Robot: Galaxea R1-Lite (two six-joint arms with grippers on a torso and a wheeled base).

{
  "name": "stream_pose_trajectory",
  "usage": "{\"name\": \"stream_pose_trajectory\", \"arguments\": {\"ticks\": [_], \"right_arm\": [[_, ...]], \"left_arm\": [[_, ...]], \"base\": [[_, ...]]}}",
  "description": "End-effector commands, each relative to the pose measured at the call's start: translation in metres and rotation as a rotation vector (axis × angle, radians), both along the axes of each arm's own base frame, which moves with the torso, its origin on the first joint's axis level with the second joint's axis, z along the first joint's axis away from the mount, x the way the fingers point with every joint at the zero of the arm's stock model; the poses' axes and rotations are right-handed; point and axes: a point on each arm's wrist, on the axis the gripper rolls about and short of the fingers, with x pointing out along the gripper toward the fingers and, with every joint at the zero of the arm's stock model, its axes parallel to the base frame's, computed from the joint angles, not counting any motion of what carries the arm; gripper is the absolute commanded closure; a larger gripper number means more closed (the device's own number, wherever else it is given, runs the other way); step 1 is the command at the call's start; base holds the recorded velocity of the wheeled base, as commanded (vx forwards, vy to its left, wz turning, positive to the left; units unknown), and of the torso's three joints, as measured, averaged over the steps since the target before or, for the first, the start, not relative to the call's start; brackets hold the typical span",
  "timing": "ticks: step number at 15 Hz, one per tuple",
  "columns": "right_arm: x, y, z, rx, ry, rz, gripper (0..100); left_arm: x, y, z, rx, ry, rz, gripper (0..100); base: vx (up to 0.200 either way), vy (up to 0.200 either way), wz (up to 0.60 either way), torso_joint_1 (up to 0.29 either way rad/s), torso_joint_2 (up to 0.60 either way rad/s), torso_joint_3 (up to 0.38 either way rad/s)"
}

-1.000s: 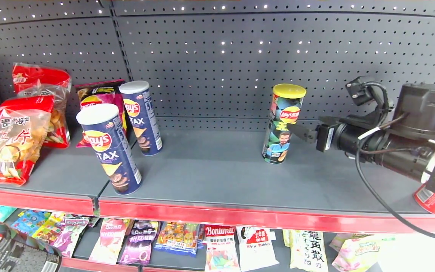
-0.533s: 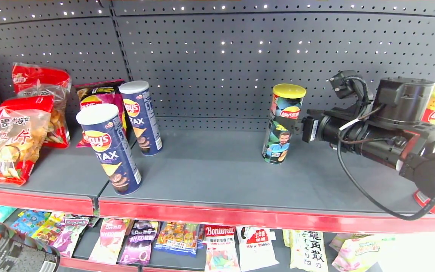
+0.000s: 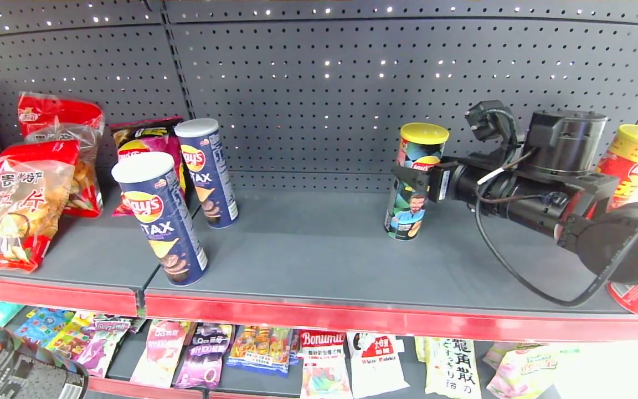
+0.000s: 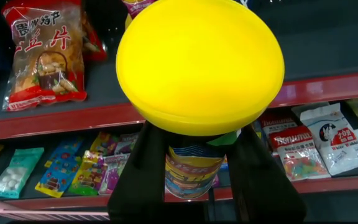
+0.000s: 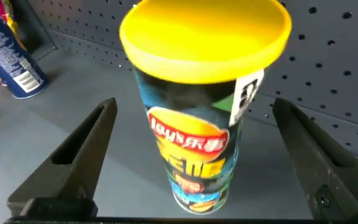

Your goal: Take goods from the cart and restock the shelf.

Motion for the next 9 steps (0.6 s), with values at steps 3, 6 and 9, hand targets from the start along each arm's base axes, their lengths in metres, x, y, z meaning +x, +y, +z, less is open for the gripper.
{"name": "stream_pose_trajectory", "arguments": {"ticks": [3,6,9], "right_arm": [[0.011,0.01,-0.003,-0.002,-0.001,-0.004,0],[0.016,0.012,-0.003,-0.001,-0.008,-0.021,0],[0.02,0.014,-0.007,-0.004,0.001,-0.032,0]], "left_arm": [[-0.001,0.0,-0.001,0.0,-0.005,0.0,100],[-0.002,0.0,-0.001,0.0,-0.007,0.003,100],[-0.002,0.0,-0.002,0.0,-0.002,0.002,100]], "base": [[0.0,0.0,0.0,0.0,0.0,0.0],[0.0,0.0,0.0,0.0,0.0,0.0],[0.0,0.0,0.0,0.0,0.0,0.0]]}}
